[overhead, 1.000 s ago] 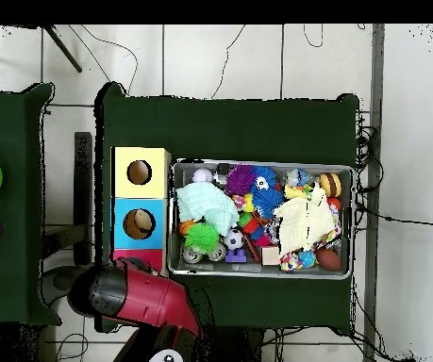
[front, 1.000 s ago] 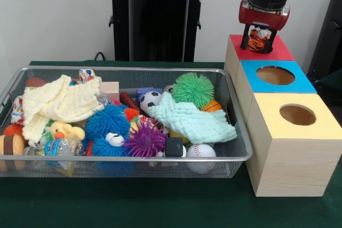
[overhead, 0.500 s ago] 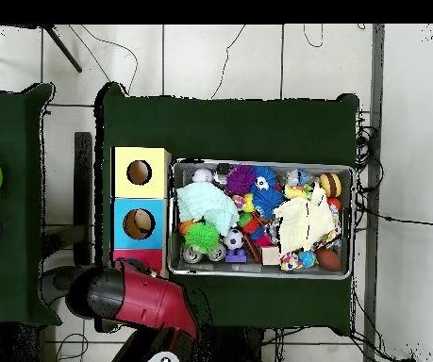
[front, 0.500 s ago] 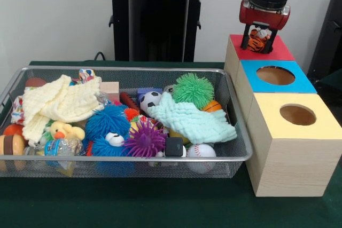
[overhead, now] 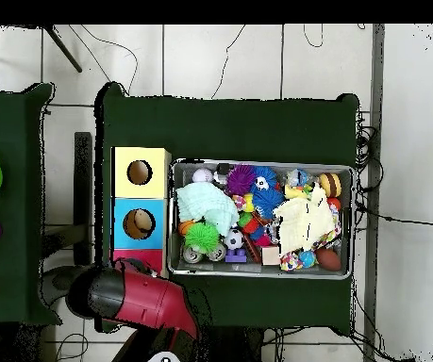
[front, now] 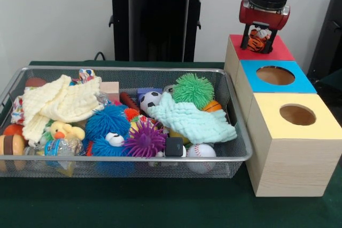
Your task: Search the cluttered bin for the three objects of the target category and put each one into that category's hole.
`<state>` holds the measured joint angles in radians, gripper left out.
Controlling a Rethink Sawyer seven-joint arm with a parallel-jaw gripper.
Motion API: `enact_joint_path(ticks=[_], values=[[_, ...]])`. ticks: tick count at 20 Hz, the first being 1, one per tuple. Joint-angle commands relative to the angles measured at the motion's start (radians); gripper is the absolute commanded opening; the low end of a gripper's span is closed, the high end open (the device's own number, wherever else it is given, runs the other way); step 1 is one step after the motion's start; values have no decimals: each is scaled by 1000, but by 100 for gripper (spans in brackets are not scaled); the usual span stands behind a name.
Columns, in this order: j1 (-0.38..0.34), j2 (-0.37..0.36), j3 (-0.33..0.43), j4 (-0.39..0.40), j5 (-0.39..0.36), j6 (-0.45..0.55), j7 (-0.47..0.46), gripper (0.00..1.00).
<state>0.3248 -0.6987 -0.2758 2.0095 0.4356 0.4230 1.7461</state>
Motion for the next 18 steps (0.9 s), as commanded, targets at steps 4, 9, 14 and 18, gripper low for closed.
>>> enact_joint_path(ticks=[4,9,14,18], values=[[1,84,52,-54,15,49,244,100],[-2,63,60,-37,22,44,244,100],[-8,59,62,-41,23,48,240,100],[-4,52,65,-40,25,53,243,100]])
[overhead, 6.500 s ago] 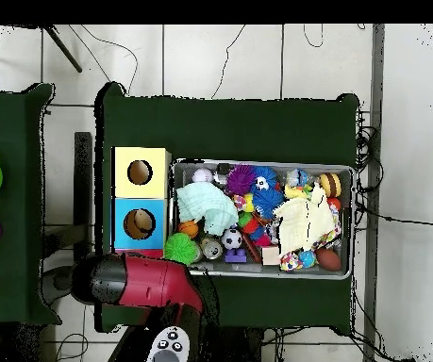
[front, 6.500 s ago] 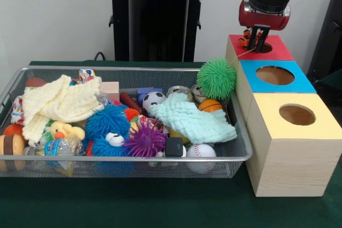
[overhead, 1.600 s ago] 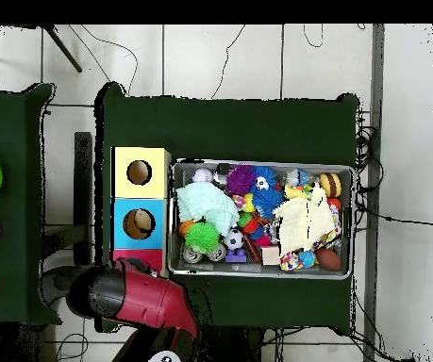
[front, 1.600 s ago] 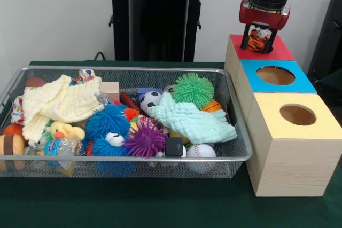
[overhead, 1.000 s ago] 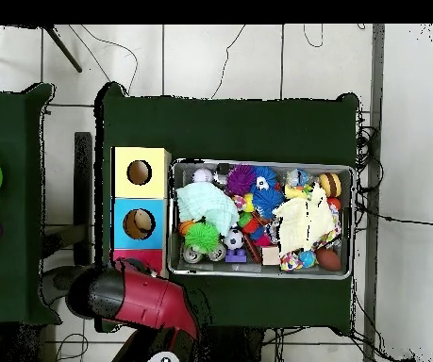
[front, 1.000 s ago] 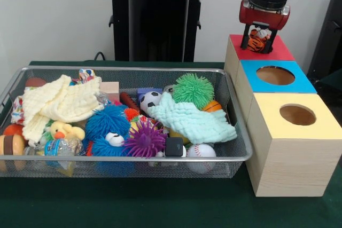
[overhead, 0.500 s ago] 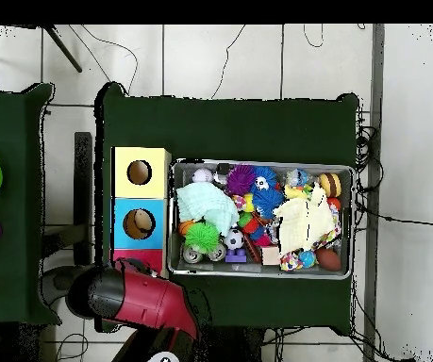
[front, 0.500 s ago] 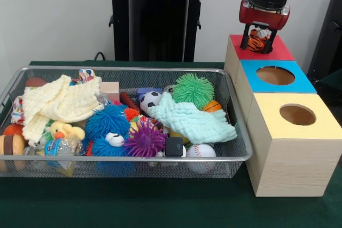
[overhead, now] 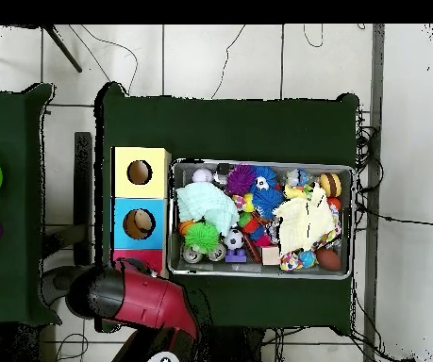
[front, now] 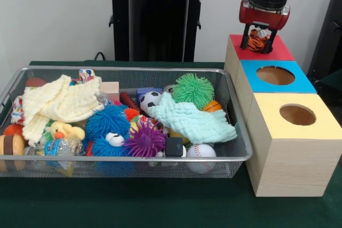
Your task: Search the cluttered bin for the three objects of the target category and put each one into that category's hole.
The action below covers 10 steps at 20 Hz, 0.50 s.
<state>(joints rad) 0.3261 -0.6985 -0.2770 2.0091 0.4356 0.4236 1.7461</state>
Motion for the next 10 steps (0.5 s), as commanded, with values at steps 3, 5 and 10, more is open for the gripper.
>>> enact_joint_path(ticks=[3,5,10], values=[[-3,59,50,-70,16,84,245,100],[-2,57,46,-73,13,94,245,100],[-3,51,42,-79,12,107,244,100]])
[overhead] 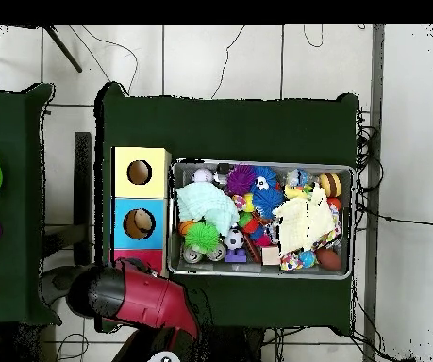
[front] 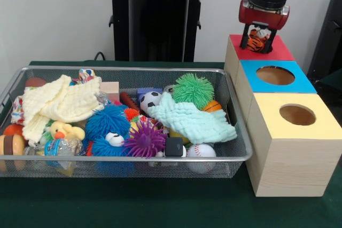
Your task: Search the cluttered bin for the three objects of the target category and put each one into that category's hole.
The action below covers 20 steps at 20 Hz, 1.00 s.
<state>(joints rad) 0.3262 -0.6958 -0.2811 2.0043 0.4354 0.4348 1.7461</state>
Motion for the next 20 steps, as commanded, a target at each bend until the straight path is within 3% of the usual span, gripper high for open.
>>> enact_joint_path(ticks=[1,20], values=[[-2,47,44,-77,12,100,246,100],[33,36,22,-134,24,161,284,100]])
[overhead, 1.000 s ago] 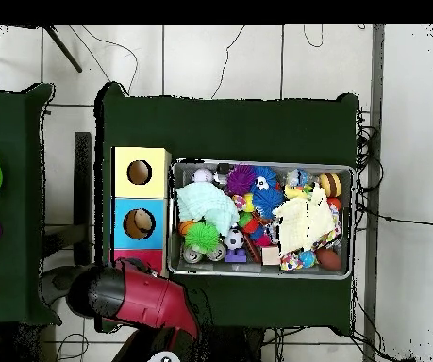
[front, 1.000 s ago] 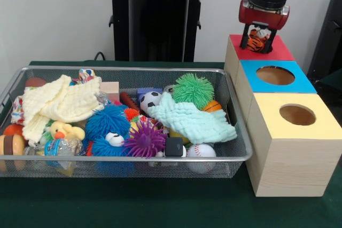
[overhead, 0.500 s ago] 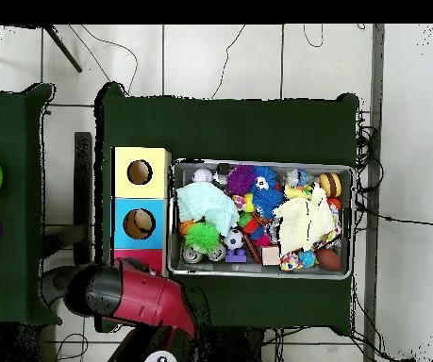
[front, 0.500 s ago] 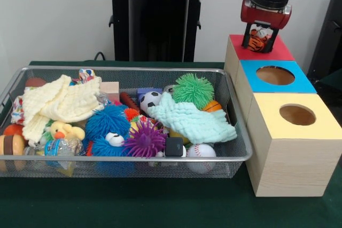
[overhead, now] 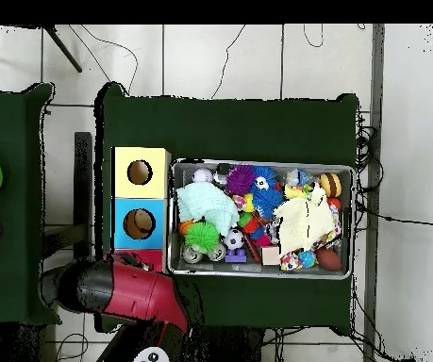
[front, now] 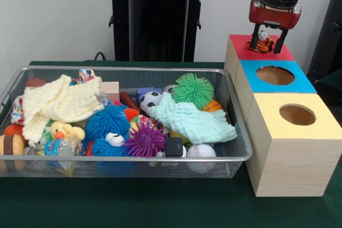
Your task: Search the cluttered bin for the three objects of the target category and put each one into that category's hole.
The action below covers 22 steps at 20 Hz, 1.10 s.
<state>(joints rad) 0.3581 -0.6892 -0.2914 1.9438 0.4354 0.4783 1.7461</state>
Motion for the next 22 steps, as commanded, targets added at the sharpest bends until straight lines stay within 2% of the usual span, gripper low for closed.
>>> enact_joint_path(ticks=[1,6,11,22], values=[[5,26,27,-82,22,133,290,100],[22,8,0,-115,12,206,315,100],[21,2,-3,-137,20,240,319,100],[39,-10,-47,-176,-11,293,301,100]])
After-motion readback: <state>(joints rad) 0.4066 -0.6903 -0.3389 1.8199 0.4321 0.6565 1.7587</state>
